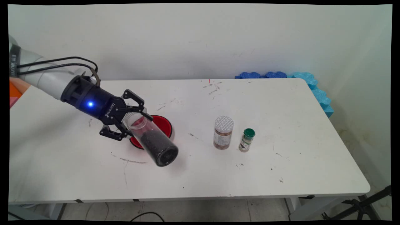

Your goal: Pour the black seasoning powder in the red bowl, then place the picked object on the table

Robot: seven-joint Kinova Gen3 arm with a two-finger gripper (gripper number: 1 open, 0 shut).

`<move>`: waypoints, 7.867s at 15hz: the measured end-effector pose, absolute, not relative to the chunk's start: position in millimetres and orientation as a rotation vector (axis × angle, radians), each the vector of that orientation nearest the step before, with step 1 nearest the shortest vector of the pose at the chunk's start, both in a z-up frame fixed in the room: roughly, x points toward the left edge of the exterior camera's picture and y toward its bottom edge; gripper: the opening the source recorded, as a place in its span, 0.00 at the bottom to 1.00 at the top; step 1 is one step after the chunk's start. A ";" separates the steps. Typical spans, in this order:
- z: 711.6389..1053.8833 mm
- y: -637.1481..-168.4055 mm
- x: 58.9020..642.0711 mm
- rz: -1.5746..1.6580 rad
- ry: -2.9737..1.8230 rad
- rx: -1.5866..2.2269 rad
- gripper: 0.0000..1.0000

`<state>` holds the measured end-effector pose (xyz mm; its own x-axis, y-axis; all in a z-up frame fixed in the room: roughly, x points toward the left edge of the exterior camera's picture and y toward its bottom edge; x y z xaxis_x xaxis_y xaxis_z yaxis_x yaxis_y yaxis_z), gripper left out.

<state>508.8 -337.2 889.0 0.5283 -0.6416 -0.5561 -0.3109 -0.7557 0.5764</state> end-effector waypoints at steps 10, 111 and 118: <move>883.9 -341.4 508.3 -1.238 -0.433 2.467 0.00; 948.3 -412.1 443.4 0.254 -2.088 0.554 0.00; 922.8 -408.3 426.8 0.270 -2.102 0.530 0.00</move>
